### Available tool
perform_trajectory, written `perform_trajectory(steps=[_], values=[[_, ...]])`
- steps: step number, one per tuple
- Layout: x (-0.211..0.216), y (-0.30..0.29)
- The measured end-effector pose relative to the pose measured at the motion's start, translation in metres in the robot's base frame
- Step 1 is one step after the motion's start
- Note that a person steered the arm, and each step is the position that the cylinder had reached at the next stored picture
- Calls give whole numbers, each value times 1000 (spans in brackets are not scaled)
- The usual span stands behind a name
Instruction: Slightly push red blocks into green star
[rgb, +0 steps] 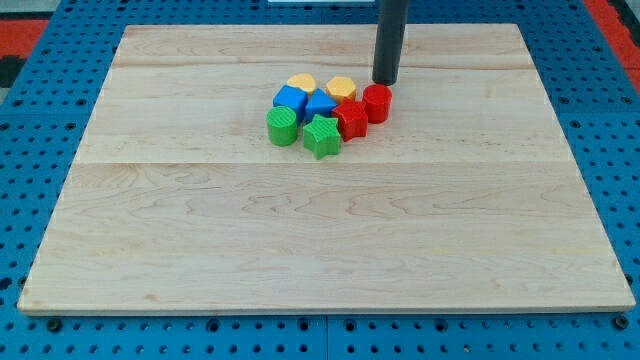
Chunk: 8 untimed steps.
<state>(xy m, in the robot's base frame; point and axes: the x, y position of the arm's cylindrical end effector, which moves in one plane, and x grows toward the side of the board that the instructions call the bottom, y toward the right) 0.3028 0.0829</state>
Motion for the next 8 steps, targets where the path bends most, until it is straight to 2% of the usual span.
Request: perform_trajectory(steps=[5,6,8], values=[[1,14],[10,36],[37,11]])
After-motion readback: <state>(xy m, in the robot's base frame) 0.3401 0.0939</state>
